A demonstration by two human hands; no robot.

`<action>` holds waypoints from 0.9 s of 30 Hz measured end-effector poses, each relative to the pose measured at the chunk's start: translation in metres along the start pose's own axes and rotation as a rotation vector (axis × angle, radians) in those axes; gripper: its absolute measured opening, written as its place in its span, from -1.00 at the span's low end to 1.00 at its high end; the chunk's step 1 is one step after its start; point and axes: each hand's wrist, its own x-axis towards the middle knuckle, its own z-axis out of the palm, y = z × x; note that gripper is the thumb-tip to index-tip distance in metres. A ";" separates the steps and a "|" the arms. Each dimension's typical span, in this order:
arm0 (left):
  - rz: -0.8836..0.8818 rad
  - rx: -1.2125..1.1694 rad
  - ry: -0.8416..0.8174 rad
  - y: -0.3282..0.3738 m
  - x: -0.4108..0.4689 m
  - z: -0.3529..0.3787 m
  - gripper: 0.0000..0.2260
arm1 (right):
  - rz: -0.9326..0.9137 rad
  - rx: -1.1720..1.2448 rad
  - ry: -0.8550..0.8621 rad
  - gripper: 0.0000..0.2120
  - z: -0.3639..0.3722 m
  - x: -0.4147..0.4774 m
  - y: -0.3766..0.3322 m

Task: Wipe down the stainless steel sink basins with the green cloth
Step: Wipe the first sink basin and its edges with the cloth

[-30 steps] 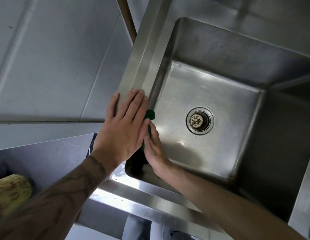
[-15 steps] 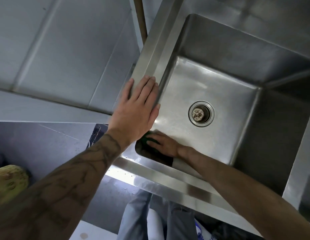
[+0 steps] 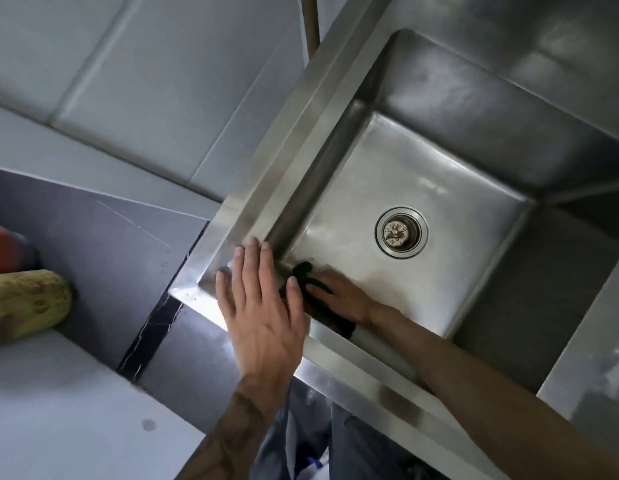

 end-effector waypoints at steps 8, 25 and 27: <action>-0.138 -0.048 0.073 0.013 -0.006 0.004 -0.45 | -0.116 0.229 0.075 -0.64 -0.017 -0.070 -0.031; -0.153 -0.024 0.037 0.015 -0.003 0.003 -0.37 | -0.018 0.127 0.029 -0.62 -0.011 -0.053 0.013; -0.155 -0.029 0.036 0.015 -0.004 0.003 -0.38 | 0.044 0.047 0.019 -0.59 -0.008 -0.045 0.022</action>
